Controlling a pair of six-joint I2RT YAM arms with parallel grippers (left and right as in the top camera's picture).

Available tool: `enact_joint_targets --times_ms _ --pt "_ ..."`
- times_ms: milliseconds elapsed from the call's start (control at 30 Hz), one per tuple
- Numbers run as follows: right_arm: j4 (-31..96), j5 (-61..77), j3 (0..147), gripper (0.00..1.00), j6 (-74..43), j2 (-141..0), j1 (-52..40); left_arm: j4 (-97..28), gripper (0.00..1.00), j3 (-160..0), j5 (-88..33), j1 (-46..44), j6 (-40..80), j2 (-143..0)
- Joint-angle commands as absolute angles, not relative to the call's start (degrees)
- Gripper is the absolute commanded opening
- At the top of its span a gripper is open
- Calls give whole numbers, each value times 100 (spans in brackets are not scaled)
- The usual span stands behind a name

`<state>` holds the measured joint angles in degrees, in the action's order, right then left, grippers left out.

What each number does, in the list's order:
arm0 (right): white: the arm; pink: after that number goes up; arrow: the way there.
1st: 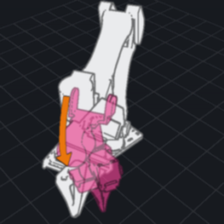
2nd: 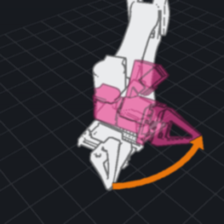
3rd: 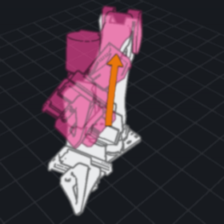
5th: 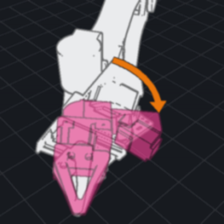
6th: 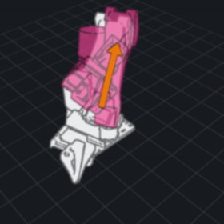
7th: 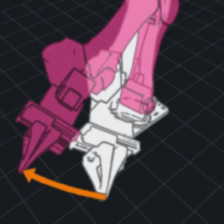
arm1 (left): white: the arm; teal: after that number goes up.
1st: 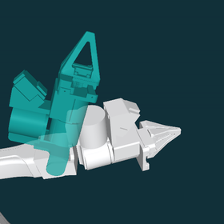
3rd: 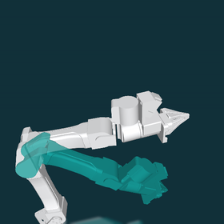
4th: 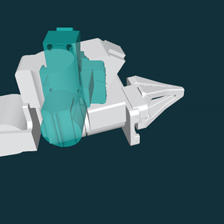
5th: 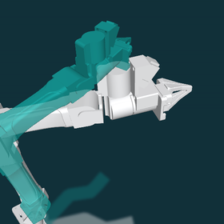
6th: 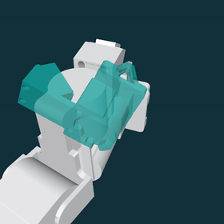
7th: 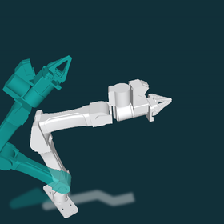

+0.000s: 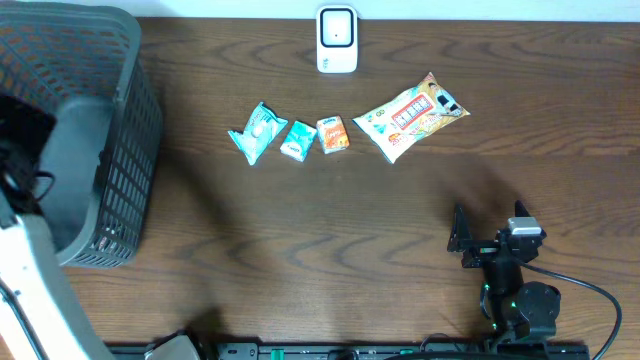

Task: Scan the item barcode
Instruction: 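Reach the left gripper into the basket toward the dark green Zam-Buk tin, then grasp the Zam-Buk tin with the left gripper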

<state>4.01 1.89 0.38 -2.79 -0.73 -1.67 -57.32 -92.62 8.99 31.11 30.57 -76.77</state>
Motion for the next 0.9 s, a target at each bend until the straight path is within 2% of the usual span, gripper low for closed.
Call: enact_joint_targets --times_ms 0,167,500,867 --pt "427 187 32 99 -336 -60 -106 -5931 93 -9286 969 3535 3319 -8136" --pt "427 187 32 99 -333 -60 -106 -6407 98 -9286 969 3846 3487 -8886" --pt "427 187 32 99 -333 -60 -106 -6943 98 -9205 969 3920 3415 -10274" --pt "427 187 32 99 -333 -60 -106 -7019 98 -8621 967 3920 2803 -11056"
